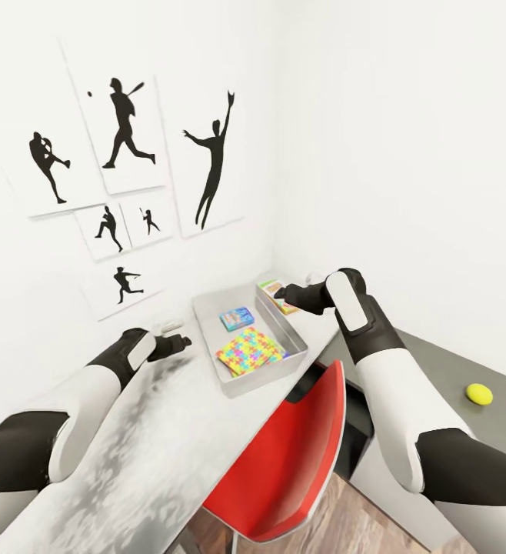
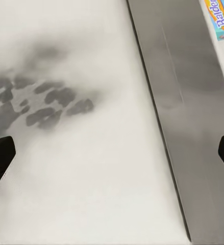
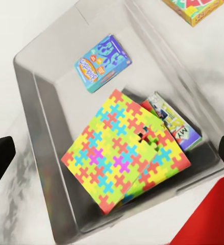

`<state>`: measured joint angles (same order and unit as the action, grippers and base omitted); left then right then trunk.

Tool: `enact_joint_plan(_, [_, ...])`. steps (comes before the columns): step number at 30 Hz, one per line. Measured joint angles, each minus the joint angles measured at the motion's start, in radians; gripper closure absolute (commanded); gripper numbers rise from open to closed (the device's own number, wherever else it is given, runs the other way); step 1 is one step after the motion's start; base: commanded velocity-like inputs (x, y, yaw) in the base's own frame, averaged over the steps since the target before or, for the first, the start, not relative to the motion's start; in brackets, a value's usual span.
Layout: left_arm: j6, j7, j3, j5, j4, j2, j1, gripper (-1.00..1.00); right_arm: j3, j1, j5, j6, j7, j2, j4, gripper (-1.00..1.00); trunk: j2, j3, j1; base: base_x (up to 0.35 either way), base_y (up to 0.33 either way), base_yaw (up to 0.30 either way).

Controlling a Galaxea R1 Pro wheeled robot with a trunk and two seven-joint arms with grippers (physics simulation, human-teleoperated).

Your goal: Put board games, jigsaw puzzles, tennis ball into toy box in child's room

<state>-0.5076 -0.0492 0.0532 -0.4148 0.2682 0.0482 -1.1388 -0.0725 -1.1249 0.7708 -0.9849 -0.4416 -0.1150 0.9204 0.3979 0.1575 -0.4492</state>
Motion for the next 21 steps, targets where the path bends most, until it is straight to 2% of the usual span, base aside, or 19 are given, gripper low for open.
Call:
enact_joint_plan(8, [0.000,-0.001,0.001,-0.001,0.000,-0.003,0.000,-1.00,0.000,0.000,0.001,-0.001,0.000,0.000,-0.008,-1.00,0.000,0.000,0.000,0.049,-0.001,0.013])
enact_joint_plan(14, [0.000,-0.001,0.000,0.000,0.000,-0.004,0.001,-1.00,0.000,0.000,0.000,0.002,0.000,0.001,-0.032,-1.00,0.000,0.000,0.000,0.004,-0.149,0.001])
enact_joint_plan(21, [0.000,-0.001,0.000,0.000,0.003,-0.003,0.000,-1.00,-0.001,0.000,0.000,0.015,0.000,0.000,-0.054,-1.00,0.000,0.000,0.000,0.000,-0.033,0.000])
